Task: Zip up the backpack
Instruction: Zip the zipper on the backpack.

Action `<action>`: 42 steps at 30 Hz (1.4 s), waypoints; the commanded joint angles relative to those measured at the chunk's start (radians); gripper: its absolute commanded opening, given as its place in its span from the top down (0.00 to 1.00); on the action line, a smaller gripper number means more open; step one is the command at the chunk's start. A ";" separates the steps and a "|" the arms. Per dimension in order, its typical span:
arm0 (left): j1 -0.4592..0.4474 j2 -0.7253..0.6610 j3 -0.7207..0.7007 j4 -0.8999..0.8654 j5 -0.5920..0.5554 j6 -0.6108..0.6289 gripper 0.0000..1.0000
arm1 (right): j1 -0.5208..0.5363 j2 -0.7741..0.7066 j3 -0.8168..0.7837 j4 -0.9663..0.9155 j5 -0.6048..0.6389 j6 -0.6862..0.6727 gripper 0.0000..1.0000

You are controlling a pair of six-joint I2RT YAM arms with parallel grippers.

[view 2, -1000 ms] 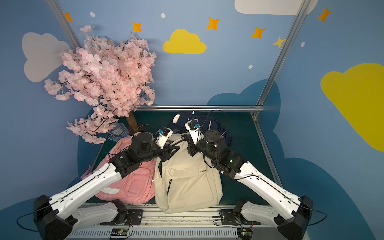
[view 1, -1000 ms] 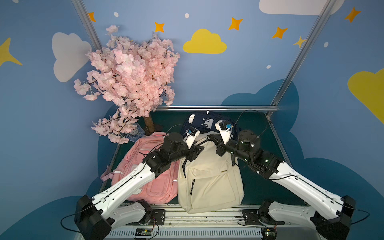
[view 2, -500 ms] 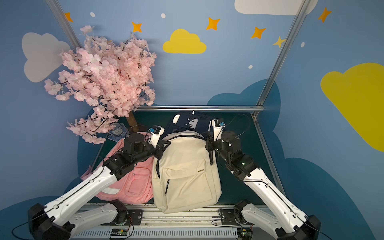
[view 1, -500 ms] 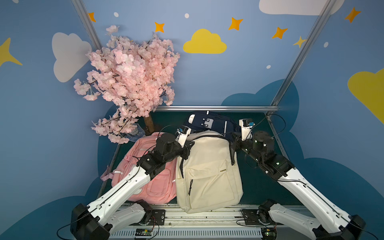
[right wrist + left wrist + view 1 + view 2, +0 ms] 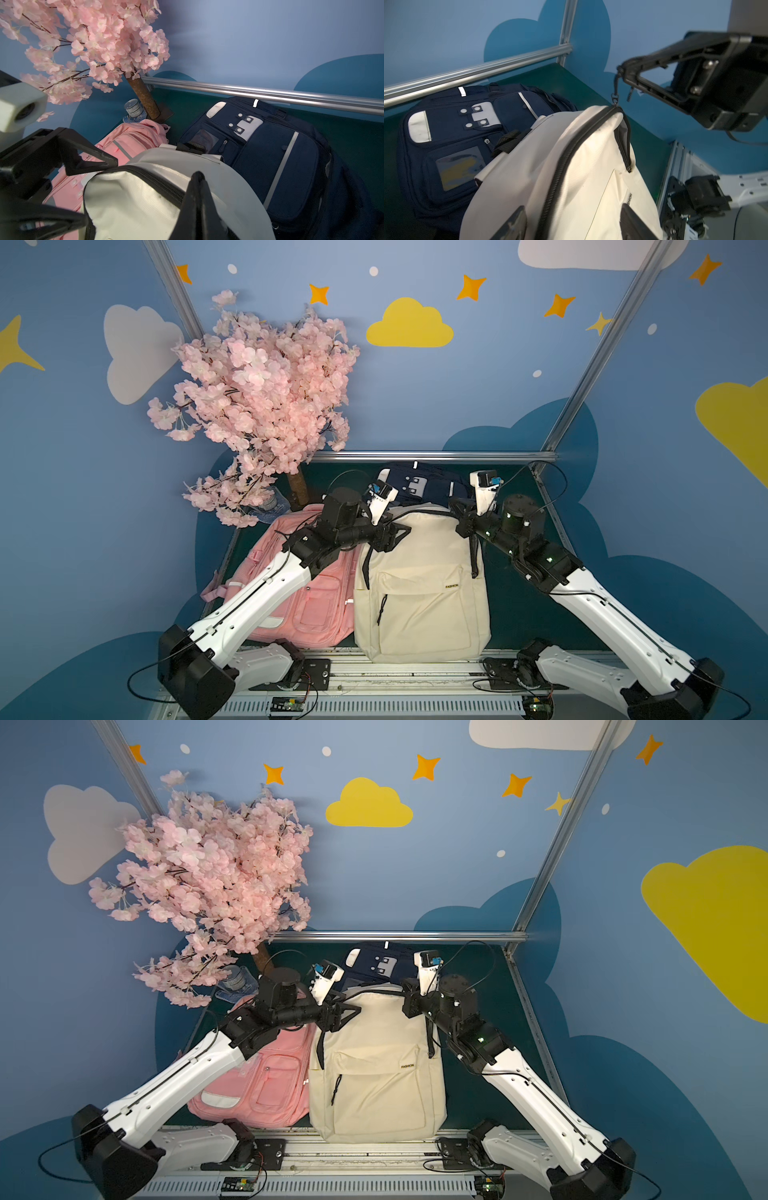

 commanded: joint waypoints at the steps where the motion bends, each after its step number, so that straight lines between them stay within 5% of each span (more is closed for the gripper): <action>1: -0.025 0.070 0.131 -0.130 0.039 0.104 0.24 | 0.035 0.008 0.070 0.076 -0.036 -0.042 1.00; 10: -0.026 0.208 0.228 -0.143 -0.001 0.176 0.18 | 0.070 0.006 0.077 0.094 -0.032 -0.043 1.00; 15: -0.023 0.251 0.227 -0.130 -0.014 0.166 0.36 | 0.078 -0.010 0.067 0.097 -0.017 -0.047 1.00; 24: 0.008 0.232 0.184 -0.074 -0.144 0.120 0.86 | 0.071 -0.077 -0.015 0.038 0.116 -0.045 1.00; 31: 0.074 0.150 0.126 -0.013 -0.159 0.054 0.95 | 0.019 -0.192 -0.190 -0.054 0.227 -0.042 1.00; 42: 0.127 0.133 0.145 -0.006 -0.190 0.017 0.98 | 0.017 -0.293 -0.413 -0.123 0.205 0.122 1.00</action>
